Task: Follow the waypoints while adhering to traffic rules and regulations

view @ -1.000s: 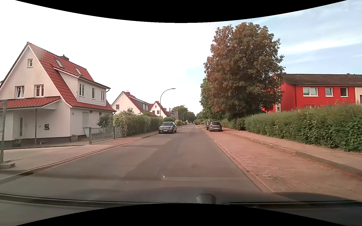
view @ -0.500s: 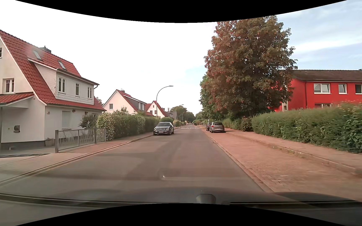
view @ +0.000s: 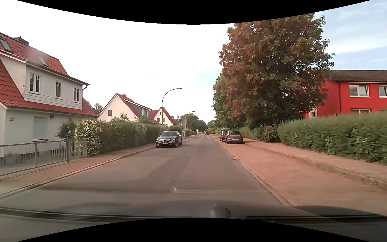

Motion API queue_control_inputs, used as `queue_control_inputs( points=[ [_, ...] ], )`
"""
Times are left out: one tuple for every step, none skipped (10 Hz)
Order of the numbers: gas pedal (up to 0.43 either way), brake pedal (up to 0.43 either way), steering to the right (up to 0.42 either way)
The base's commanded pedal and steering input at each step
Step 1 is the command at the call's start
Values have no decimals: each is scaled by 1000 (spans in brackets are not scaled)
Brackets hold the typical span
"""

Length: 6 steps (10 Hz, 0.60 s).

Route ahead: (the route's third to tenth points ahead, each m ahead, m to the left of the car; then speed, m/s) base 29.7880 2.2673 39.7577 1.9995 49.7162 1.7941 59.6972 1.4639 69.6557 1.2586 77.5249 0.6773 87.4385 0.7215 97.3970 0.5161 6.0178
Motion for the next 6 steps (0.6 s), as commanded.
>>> queue_control_inputs(
  points=[
    [150, 0, 5],
    [150, 0, 0],
    [150, 0, -3],
    [150, 0, -4],
    [150, 0, -3],
    [150, 0, 0]
  ],
)
